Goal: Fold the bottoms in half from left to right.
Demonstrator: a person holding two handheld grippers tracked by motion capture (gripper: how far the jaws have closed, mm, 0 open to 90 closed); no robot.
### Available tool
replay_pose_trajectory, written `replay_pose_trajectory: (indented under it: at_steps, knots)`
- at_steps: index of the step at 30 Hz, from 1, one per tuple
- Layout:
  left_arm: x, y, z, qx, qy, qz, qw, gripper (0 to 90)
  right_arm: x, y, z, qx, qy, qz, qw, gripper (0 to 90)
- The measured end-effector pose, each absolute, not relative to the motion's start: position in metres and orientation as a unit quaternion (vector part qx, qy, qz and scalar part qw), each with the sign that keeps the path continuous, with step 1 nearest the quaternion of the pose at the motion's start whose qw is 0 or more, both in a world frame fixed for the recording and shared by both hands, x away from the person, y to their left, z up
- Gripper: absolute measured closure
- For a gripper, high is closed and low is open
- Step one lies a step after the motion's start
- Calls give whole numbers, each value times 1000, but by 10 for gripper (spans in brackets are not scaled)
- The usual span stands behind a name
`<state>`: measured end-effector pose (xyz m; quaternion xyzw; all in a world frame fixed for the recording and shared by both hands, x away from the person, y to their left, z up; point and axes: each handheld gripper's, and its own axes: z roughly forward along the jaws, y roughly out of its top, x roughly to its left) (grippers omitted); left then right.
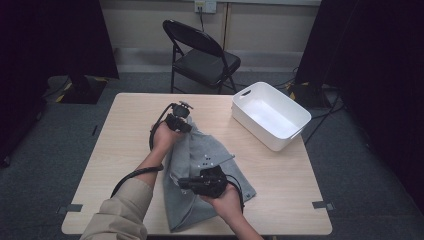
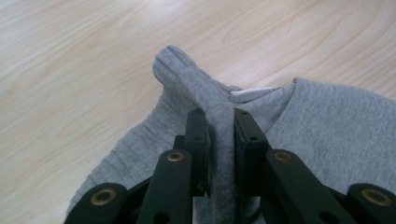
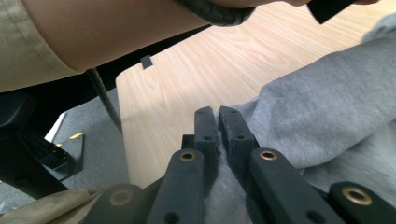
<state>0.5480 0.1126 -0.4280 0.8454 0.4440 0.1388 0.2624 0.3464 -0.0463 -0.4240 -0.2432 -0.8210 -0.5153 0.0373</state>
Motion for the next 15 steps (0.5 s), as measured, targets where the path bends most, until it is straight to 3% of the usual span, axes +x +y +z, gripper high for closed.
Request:
replay_pose_trajectory:
  at_steps: [4,7,15]
  knots:
    - [547,110,-430,844,441,145,269,744,348,-51,-426,-249,-821,-513,34,864]
    - [545,109,-428,839,437,150,287,662,350,-52,-429,-253,-821,-510,32,864]
    - [541,105,-423,841,427,151,295,663,350,-55,-428,-255,-825,-504,26,864]
